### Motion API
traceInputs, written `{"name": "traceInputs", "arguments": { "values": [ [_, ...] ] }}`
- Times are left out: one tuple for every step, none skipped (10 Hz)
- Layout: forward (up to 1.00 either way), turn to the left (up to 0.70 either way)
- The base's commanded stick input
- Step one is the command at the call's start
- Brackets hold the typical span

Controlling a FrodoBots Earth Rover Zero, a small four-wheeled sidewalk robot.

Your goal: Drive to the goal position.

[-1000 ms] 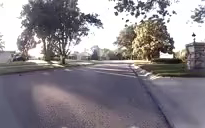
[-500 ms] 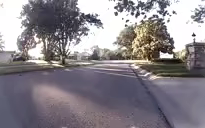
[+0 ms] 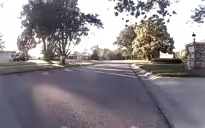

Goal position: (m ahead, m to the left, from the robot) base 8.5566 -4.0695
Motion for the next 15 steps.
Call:
{"name": "traceInputs", "arguments": {
  "values": [
    [1.0, 0.0],
    [0.91, 0.0],
    [0.19, 0.0],
    [-0.98, 0.0],
    [-0.99, 0.0],
    [-0.99, 0.0],
    [-0.88, 0.0],
    [-0.83, 0.0],
    [-0.32, 0.0],
    [-0.03, 0.0],
    [0.07, 0.0],
    [0.11, 0.0],
    [0.29, 0.0],
    [0.47, 0.0],
    [0.56, 0.0]
  ]
}}
